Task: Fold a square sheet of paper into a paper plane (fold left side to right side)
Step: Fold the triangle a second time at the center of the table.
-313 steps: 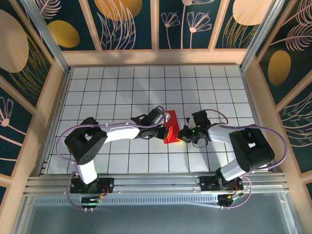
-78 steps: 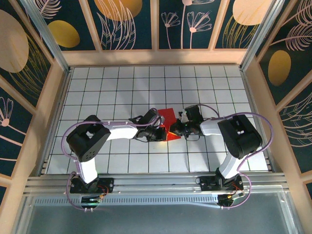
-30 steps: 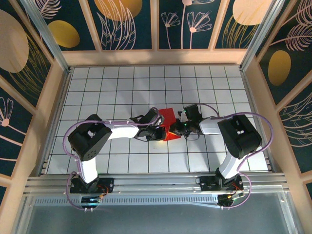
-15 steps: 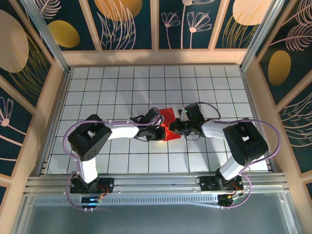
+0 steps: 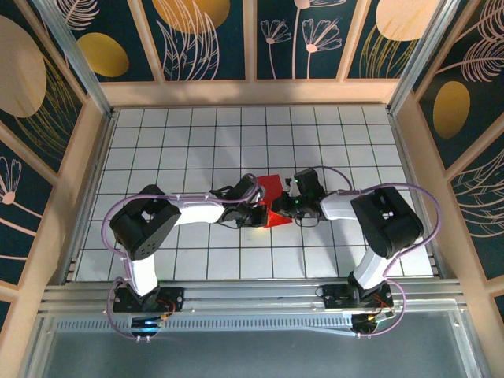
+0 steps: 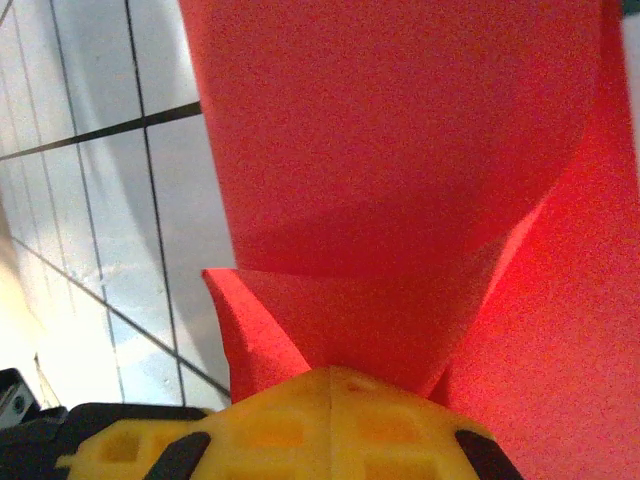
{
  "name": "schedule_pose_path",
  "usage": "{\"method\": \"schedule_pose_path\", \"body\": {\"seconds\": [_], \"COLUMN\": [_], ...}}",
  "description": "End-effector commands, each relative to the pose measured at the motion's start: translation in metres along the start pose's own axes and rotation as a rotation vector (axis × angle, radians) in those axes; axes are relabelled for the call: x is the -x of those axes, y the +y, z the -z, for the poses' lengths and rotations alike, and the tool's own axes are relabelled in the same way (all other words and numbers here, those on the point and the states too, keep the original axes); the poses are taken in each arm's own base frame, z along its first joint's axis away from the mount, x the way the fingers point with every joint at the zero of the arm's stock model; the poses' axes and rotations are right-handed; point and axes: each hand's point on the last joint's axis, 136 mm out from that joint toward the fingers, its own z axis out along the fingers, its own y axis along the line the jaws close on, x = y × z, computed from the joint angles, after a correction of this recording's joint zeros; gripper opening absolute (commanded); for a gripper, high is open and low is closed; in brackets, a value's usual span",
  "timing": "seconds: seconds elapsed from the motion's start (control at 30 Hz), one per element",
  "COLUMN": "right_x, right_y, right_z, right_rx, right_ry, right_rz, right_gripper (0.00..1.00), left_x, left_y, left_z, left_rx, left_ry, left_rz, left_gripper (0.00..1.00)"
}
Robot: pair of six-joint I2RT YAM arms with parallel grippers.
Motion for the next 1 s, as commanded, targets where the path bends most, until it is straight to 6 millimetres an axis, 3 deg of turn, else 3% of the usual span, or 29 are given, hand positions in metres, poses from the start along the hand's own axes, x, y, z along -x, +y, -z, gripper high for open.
{"method": "schedule_pose_path", "body": {"seconds": [0.0,0.67,0.83,0.97], "right_x": [0.012,0.064,0.081,0.084], "right_y": [-0.01,-0.063,-0.059,-0.039], "right_z": [-0.003,0.021,0.037,0.048], "right_rx": [-0.051,-0.173,-0.178,-0.142], "right_ry": [-0.034,-0.102,-0.133,-0.15], "right_rz": [0.018,-0.025,-0.01,0.01], "right_gripper": [0.0,0.0,0.0,0.0], "left_x": [-0.021,-0.023,-0.02,-0.018], "left_y": [0.042,0.045,0.039,0.035], "left_z": [-0.007,-0.008,-0.007,-0.006], "left_rx": [0.162,0.169,0.146,0.134], "left_ry": [0.066,0.067,0.059,0.054], "left_rz": [0.03,0.033,0.032,0.029], "left_gripper": [0.0,0.0,0.0,0.0]}}
